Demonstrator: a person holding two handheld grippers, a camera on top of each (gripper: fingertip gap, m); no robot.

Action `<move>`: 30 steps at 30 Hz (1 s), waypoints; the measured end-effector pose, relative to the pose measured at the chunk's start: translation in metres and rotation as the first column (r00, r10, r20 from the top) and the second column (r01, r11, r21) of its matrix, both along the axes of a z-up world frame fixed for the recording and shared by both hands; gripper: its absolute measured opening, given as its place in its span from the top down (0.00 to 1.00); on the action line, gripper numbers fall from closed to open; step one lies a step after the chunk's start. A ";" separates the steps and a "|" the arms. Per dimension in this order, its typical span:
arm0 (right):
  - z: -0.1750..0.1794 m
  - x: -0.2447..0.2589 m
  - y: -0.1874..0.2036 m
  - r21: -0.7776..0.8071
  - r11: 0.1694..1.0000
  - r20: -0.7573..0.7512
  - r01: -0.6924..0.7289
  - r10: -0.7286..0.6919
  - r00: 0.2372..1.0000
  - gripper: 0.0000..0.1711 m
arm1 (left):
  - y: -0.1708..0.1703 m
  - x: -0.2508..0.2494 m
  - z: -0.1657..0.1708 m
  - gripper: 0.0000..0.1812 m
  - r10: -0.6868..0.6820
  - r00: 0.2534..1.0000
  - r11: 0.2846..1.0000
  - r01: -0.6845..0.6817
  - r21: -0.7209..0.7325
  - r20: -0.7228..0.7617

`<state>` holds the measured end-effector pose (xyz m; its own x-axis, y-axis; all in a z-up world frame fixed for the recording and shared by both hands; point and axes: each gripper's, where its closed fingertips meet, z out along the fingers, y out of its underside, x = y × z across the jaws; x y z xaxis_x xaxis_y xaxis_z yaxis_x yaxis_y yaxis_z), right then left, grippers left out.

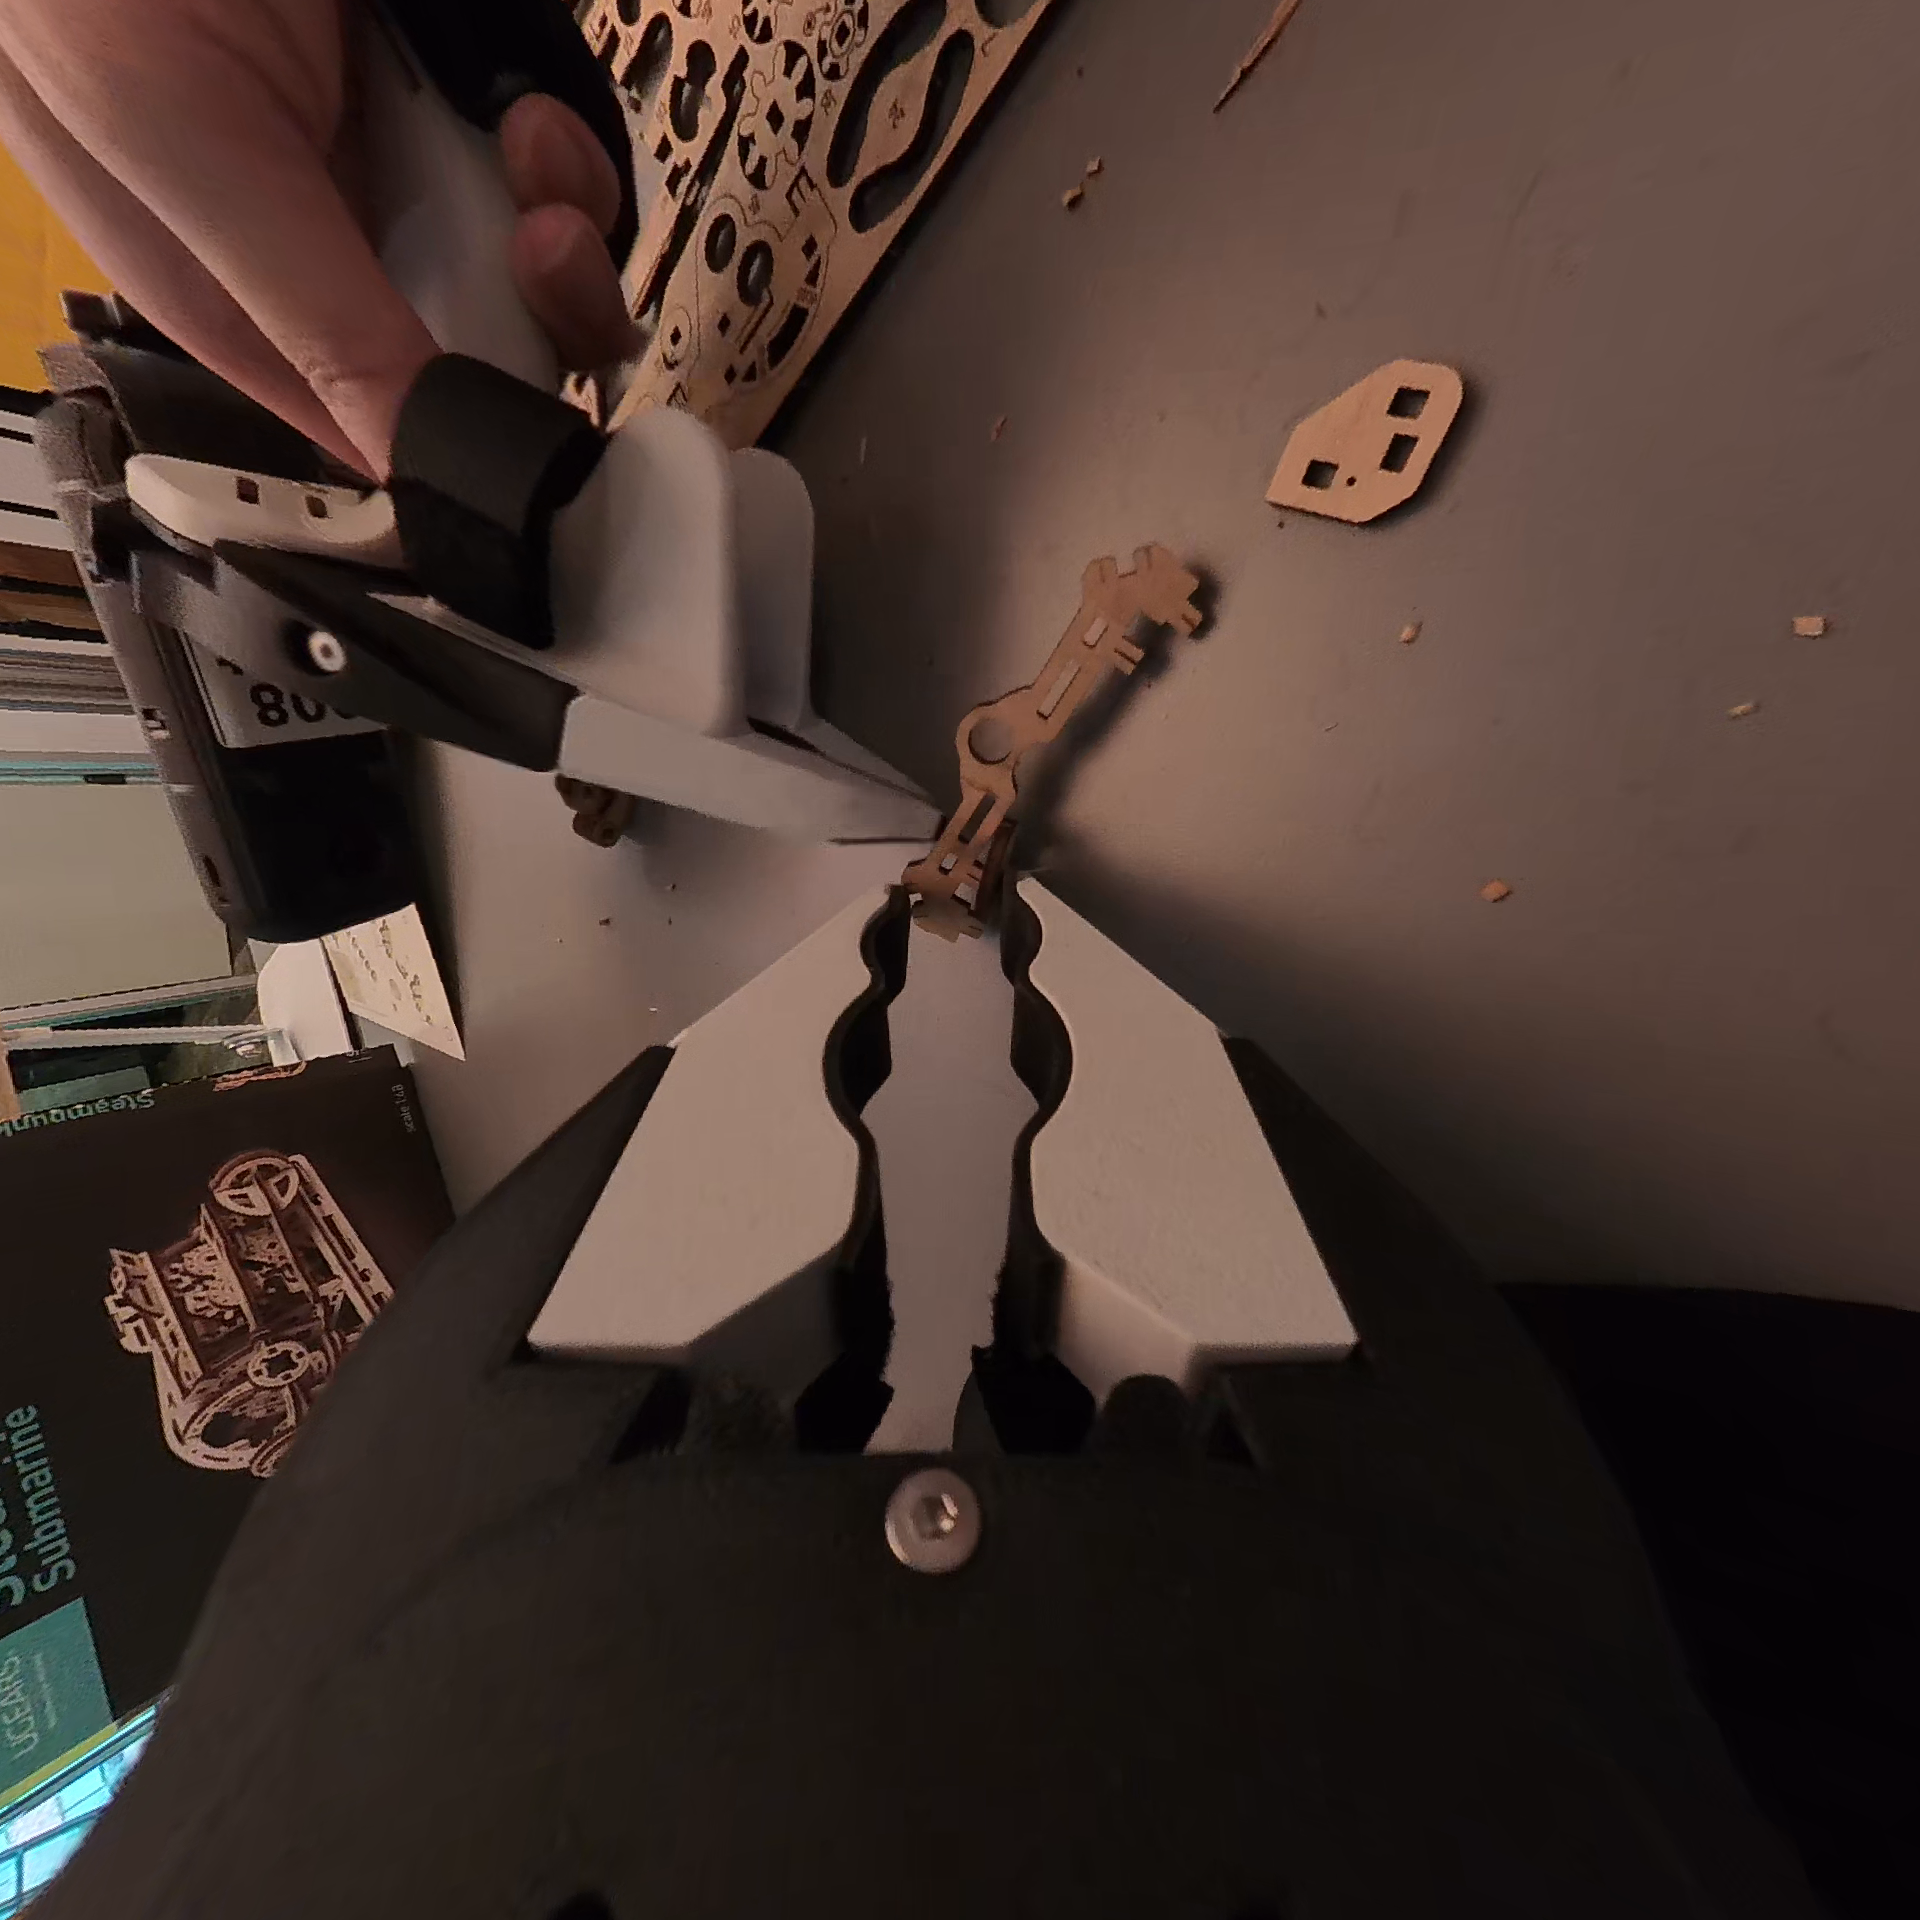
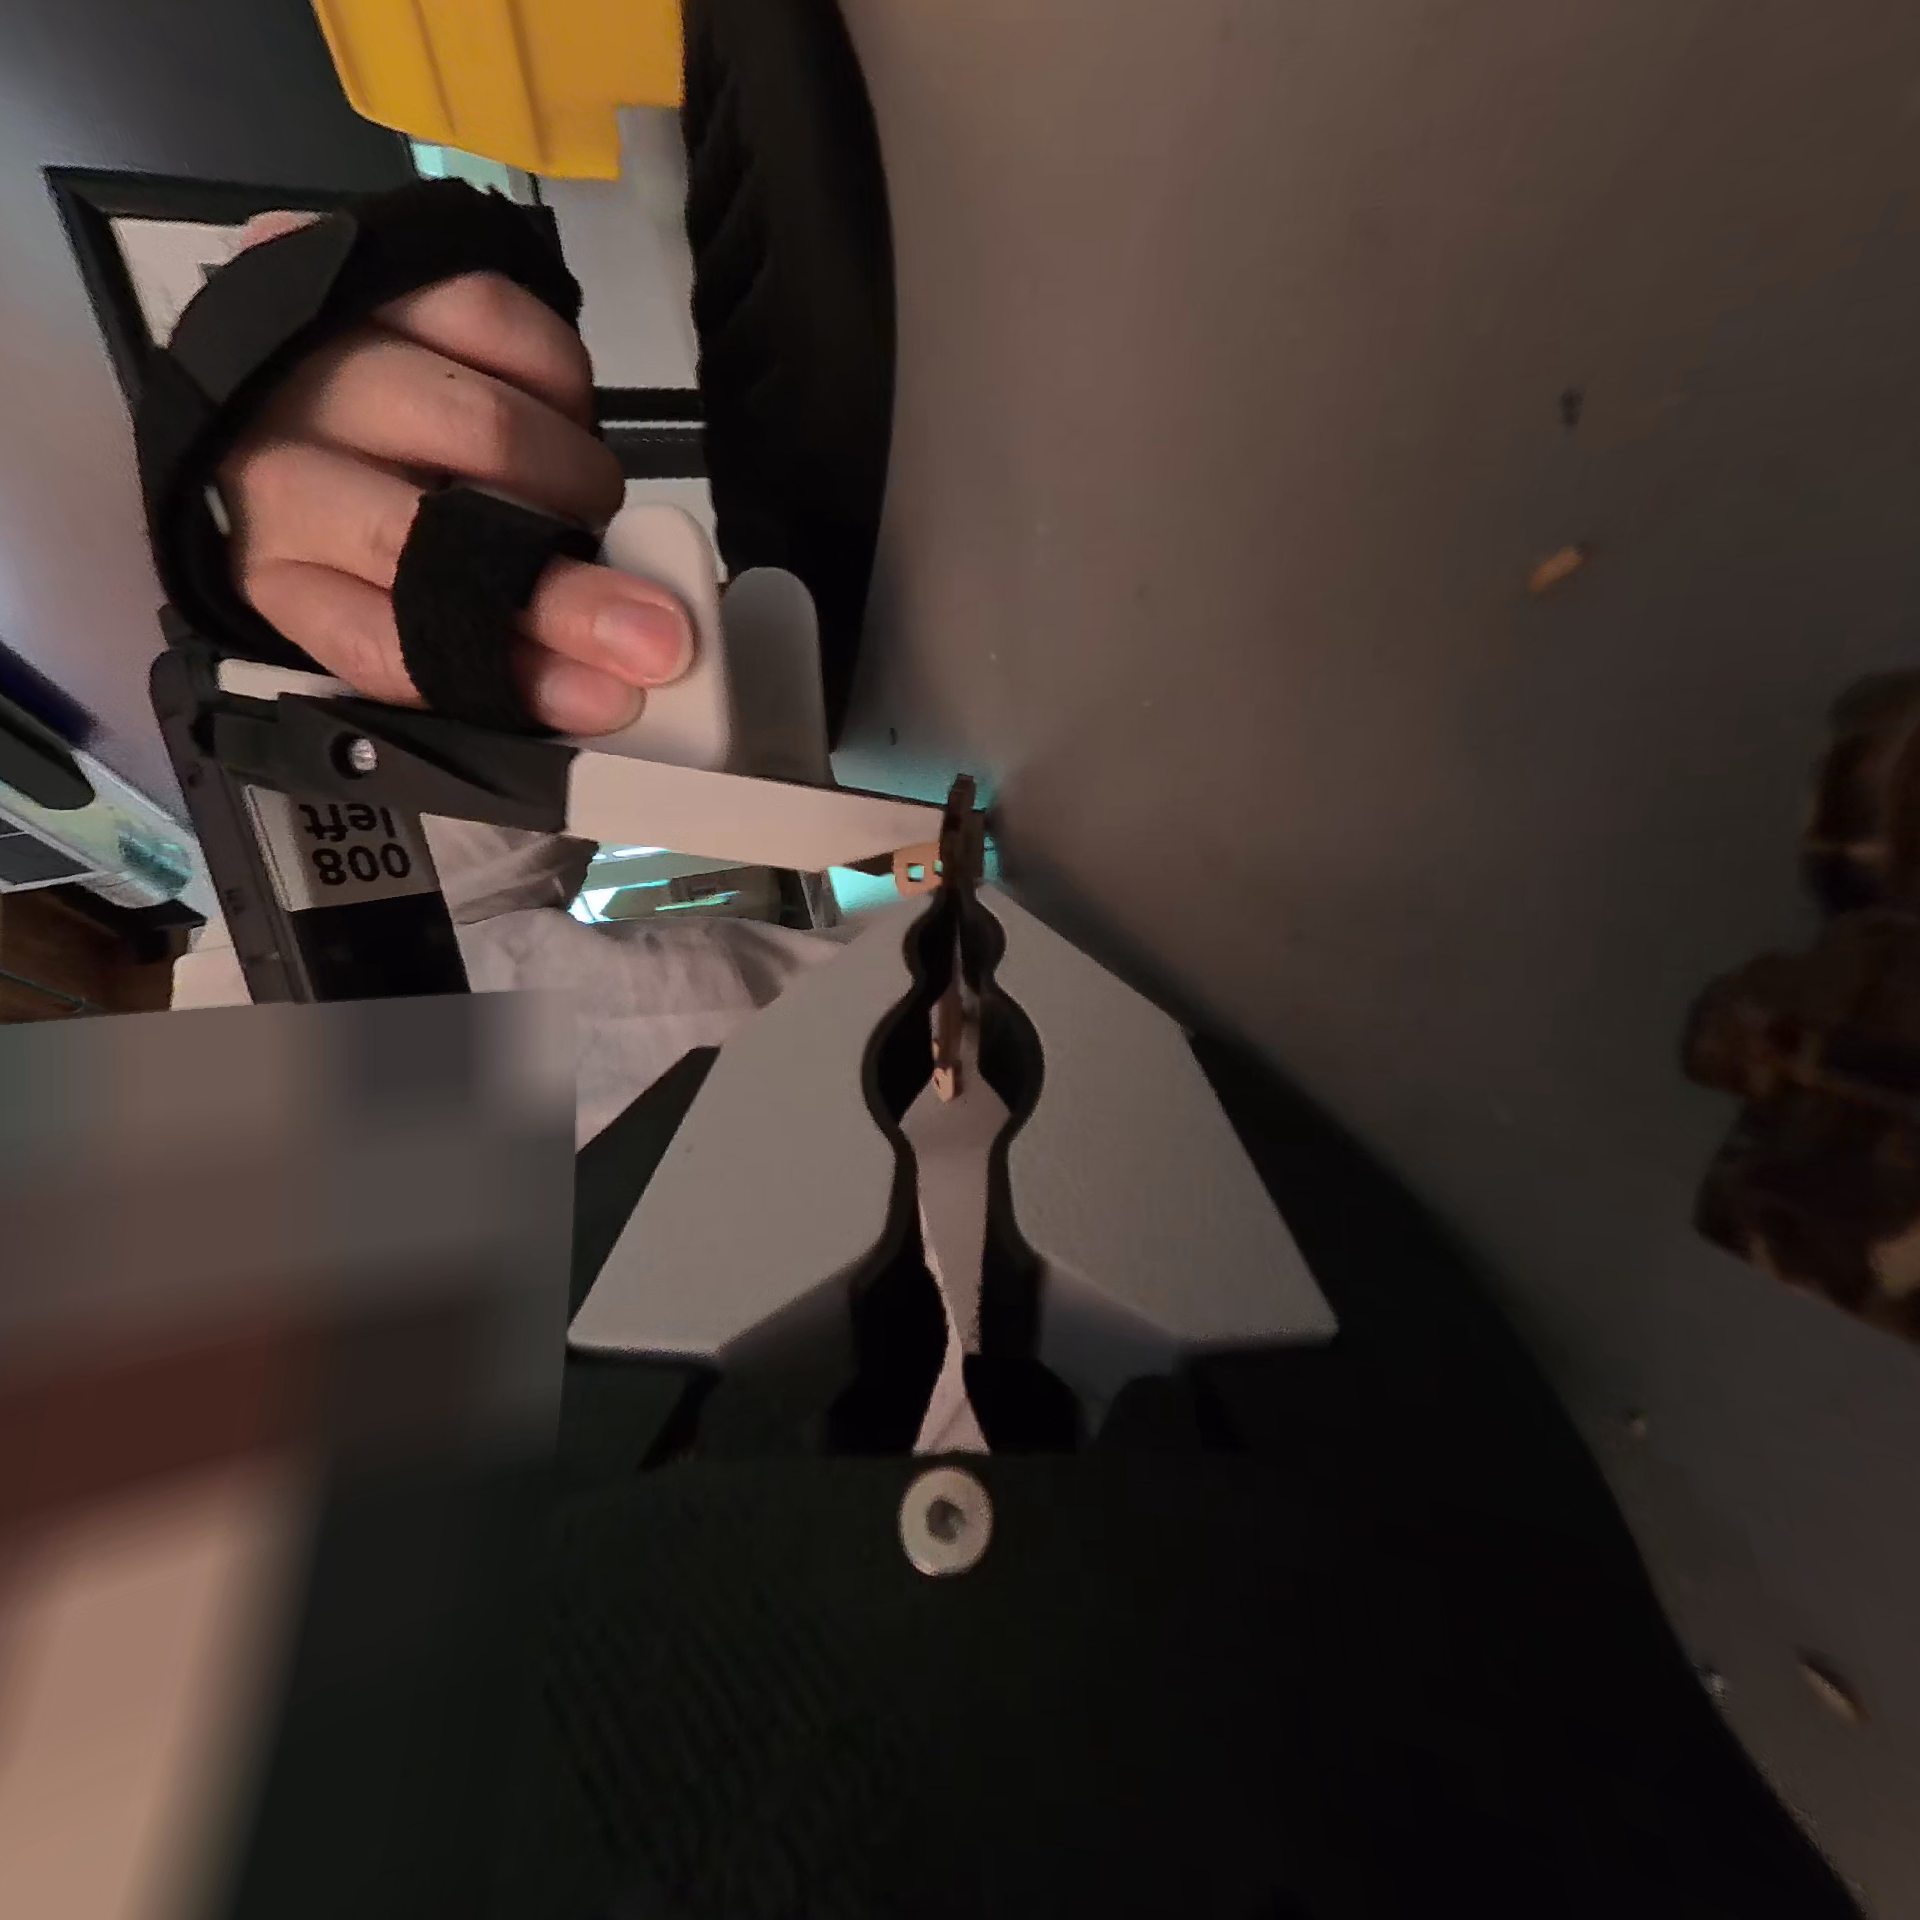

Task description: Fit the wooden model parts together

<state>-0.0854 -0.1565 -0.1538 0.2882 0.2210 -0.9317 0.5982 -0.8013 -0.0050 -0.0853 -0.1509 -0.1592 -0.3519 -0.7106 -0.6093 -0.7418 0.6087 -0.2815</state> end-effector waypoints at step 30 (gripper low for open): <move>-0.004 -0.003 -0.007 0.069 0.996 0.107 -0.060 0.052 0.993 0.99 | -0.003 0.002 -0.001 0.93 -0.016 1.000 1.000 0.016 -0.005 -0.013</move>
<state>-0.0879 -0.1632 -0.1576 0.3685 0.3045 -0.8783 0.6424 -0.7664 0.0038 -0.0829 -0.1534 -0.1602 -0.3716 -0.7079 -0.6007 -0.7355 0.6193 -0.2749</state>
